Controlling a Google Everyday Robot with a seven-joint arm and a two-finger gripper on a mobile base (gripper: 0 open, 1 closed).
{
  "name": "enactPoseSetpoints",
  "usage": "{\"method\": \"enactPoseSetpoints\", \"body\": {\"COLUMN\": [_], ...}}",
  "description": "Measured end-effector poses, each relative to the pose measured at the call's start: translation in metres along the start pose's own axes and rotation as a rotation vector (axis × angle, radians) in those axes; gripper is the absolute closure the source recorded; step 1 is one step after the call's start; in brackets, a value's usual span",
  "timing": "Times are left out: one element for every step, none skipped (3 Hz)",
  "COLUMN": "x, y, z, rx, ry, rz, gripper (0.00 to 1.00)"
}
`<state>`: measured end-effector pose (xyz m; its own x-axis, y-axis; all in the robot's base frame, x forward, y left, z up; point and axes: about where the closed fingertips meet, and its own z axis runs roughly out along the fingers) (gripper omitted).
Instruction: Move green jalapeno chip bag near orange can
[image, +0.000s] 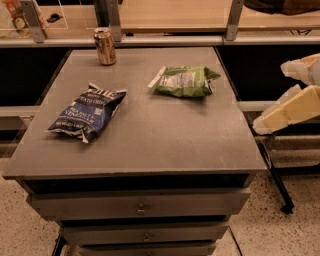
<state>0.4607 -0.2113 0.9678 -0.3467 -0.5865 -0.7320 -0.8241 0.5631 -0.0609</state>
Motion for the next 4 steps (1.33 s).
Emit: {"method": "enactPoseSetpoints", "body": {"x": [-0.001,0.004,0.010,0.005], "y": [-0.007,-0.021,-0.036,-0.029], "z": [0.003,0.009,0.023,0.026], "rx": [0.024,0.043,0.054,0.042], "ry": [-0.081,-0.145,-0.173,-0.164], "rz": [-0.039,-0.092,-0.150,-0.160], "gripper": [0.00,0.00,0.00,0.00]}}
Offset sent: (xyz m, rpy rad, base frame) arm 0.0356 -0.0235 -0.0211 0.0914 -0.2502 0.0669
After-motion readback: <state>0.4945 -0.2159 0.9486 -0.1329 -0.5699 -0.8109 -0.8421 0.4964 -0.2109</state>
